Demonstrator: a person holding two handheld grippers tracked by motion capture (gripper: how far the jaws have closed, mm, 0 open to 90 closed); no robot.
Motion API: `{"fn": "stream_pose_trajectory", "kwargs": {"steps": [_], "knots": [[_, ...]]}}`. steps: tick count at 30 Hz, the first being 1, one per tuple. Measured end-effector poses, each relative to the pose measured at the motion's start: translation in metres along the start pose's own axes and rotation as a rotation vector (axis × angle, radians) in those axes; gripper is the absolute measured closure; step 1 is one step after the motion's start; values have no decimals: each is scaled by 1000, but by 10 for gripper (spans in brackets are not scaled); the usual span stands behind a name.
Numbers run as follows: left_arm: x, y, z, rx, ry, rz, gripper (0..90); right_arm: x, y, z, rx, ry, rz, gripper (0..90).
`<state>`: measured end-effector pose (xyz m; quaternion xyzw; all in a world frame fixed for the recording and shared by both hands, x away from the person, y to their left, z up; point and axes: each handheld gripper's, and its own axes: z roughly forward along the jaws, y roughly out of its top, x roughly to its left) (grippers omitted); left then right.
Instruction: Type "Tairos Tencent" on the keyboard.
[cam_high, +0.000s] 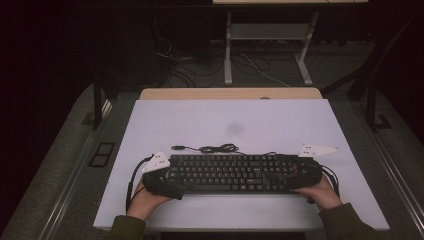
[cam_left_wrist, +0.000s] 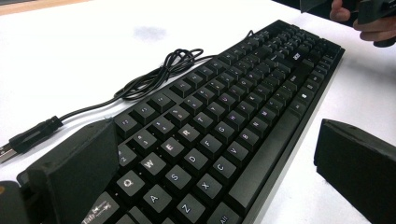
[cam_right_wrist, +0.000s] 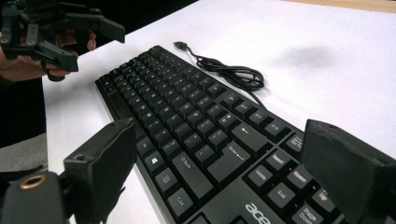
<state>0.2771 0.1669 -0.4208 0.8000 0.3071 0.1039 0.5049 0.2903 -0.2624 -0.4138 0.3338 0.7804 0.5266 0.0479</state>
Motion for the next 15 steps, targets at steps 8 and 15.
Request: {"fn": "stream_pose_trajectory", "kwargs": {"steps": [8,15], "knots": [[0,0,1,-2,-4,0,0,2,7,9,0,5,-12,106],[-2,0,3,-1,-8,1,0,6,11,20,13,25,-29,106]]}}
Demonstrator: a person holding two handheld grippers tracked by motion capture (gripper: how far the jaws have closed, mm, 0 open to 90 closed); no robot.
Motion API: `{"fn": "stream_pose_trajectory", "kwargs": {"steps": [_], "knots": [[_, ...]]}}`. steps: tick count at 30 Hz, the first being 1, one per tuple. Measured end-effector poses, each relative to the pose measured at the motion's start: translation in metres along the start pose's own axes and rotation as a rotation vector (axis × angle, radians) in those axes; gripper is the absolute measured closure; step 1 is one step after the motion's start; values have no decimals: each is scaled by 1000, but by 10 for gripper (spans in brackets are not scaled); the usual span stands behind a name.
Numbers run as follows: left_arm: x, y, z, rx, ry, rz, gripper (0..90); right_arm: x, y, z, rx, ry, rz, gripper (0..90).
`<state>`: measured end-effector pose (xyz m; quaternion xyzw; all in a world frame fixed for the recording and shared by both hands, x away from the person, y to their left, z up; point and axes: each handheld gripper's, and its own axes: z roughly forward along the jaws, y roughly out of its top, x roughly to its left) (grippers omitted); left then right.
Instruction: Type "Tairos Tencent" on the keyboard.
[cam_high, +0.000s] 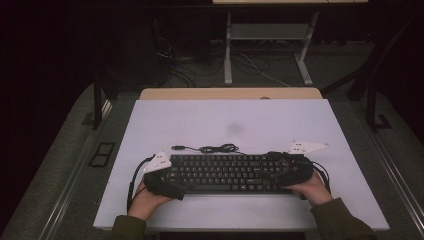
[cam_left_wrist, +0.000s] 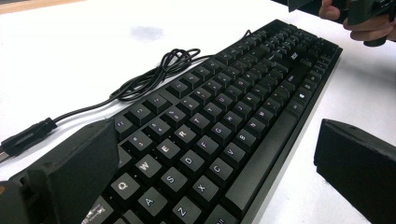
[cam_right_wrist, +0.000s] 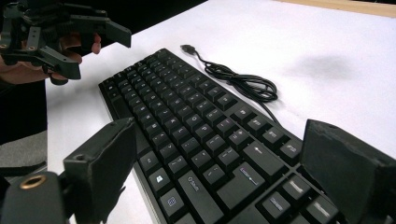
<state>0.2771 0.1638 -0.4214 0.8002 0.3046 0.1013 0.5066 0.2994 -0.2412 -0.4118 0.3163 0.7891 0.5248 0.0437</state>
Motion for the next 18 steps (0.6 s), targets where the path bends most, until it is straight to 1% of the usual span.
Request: {"fn": "stream_pose_trajectory", "kwargs": {"steps": [6,10,12,14,18], "knots": [[0,0,0,3,-2,0,0,1,2,5,4,6,-2,107],[-1,0,1,-2,-1,-3,0,3,4,12,11,12,-6,107],[-1,1,1,3,-2,4,0,4,5,16,18,20,-13,107],[-1,0,1,-1,-3,-4,0,4,6,18,17,22,-14,107],[1,1,-1,0,0,1,0,5,8,25,24,33,-17,109]]}}
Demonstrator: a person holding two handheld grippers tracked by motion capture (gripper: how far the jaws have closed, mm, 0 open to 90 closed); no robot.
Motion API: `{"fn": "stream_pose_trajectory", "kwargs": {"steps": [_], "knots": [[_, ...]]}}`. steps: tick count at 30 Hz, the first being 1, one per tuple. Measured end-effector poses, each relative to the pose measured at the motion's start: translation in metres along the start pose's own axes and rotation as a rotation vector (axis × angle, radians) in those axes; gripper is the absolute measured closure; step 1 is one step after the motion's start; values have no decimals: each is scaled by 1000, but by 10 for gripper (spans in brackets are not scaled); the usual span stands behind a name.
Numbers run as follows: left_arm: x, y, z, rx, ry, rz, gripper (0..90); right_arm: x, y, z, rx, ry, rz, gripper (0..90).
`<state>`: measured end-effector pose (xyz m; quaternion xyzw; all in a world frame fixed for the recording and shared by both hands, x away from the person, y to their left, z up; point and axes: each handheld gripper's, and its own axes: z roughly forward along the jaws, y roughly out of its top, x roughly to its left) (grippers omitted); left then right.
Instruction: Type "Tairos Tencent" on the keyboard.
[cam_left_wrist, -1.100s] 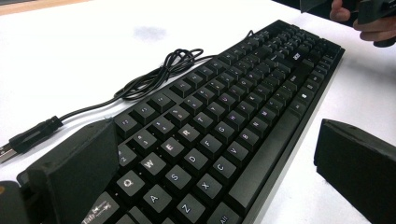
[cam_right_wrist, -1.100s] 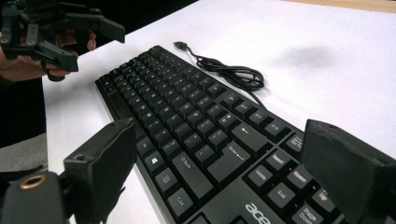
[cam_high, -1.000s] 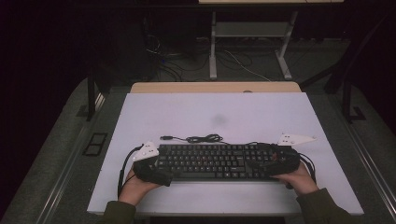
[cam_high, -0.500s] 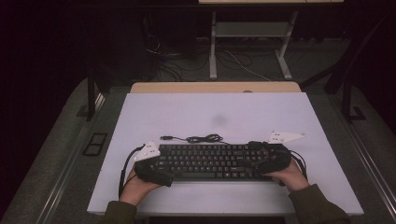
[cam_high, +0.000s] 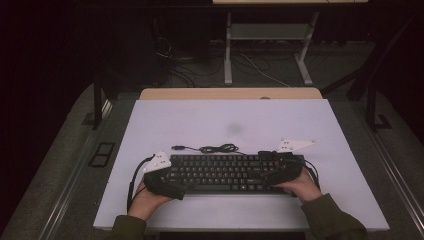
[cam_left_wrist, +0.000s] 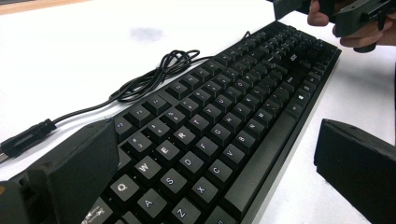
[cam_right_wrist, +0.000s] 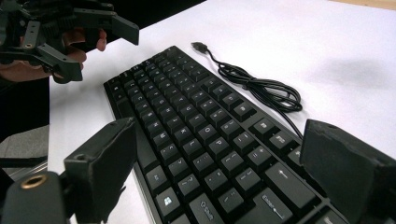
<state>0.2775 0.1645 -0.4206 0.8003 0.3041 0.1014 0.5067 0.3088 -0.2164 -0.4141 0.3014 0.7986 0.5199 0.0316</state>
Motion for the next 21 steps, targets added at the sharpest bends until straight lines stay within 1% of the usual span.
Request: {"fn": "stream_pose_trajectory", "kwargs": {"steps": [9,10,13,16,17,19,21], "knots": [[0,0,0,-3,1,-6,0,3,3,12,11,15,-8,114],[0,0,0,-3,1,-5,0,3,4,13,15,17,-14,148],[0,-1,0,-1,1,-5,0,5,4,13,20,24,-15,150],[0,0,0,-1,2,-5,0,4,3,13,27,32,-25,229],[0,0,0,-1,2,0,0,4,2,12,28,33,-25,244],[0,0,0,-2,1,-1,0,4,2,12,35,35,-32,318],[0,0,0,0,3,1,0,4,2,11,42,43,-31,374]]}}
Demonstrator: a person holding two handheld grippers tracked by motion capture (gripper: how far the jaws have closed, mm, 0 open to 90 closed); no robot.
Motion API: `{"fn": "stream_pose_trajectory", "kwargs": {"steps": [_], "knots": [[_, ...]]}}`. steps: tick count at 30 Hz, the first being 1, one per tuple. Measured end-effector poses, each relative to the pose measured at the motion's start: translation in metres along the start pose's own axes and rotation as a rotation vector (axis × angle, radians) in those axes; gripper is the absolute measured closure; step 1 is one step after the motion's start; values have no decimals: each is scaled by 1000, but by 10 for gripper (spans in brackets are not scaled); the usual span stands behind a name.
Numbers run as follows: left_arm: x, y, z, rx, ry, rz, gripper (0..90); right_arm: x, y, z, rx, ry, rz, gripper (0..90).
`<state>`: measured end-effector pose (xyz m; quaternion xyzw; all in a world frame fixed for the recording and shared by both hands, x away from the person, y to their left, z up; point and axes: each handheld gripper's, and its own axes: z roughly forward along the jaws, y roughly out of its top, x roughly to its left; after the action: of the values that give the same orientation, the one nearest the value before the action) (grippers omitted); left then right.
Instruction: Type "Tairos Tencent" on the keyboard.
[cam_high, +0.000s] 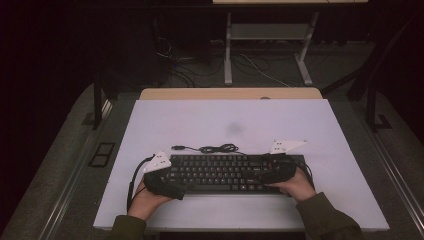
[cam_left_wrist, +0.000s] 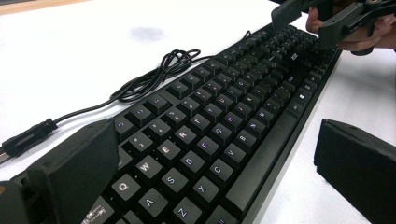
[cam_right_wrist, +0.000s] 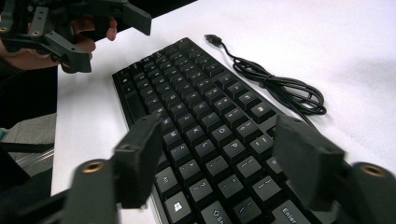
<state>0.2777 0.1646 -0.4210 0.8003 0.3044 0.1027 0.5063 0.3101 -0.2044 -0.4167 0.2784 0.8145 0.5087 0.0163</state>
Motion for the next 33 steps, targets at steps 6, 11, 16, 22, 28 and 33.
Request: {"fn": "stream_pose_trajectory", "kwargs": {"steps": [6,11,16,22,28,33], "knots": [[0,0,0,0,0,-3,0,0,-1,1,20,10,-9,529],[0,0,0,0,-1,-1,0,1,-2,2,32,17,-26,681],[0,0,0,-1,-1,0,0,1,-2,3,48,24,-40,809],[0,0,0,-1,-1,0,0,1,-4,5,89,31,-57,893],[0,0,0,-1,0,0,0,1,-8,8,139,32,-64,893],[0,0,0,2,-1,2,0,1,-10,10,168,23,-72,893]]}}
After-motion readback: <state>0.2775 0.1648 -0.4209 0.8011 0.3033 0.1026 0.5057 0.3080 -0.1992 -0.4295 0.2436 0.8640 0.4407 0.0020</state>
